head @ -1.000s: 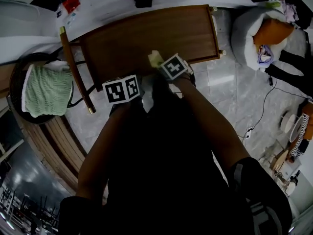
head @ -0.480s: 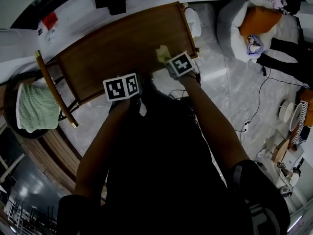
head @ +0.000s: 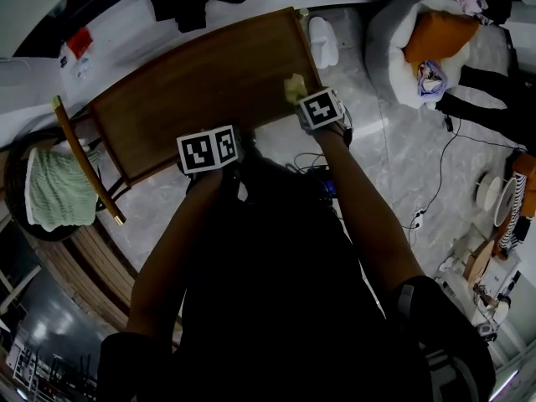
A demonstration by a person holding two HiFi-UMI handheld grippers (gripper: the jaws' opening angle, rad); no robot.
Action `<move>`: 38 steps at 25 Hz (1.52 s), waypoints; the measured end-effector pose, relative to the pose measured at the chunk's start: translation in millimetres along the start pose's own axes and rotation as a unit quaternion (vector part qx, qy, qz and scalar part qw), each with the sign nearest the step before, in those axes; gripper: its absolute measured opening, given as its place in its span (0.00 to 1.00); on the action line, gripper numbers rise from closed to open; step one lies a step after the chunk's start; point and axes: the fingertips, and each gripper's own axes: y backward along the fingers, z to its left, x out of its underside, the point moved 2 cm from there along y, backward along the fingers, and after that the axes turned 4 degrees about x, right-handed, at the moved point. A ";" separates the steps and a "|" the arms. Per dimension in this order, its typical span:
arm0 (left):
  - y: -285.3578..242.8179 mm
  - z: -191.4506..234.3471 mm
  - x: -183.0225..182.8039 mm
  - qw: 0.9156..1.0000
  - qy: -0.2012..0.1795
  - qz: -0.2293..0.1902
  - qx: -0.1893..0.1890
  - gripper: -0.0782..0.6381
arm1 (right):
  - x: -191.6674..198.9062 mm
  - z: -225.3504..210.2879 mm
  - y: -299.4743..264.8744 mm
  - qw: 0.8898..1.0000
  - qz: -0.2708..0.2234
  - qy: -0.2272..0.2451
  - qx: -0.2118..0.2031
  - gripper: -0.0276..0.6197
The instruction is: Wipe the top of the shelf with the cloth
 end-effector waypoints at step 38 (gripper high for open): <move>374.4 14.3 -121.7 0.891 -0.231 -0.366 0.138 0.12 | -260.1 306.3 298.4 0.764 -0.449 0.184 -0.425 0.11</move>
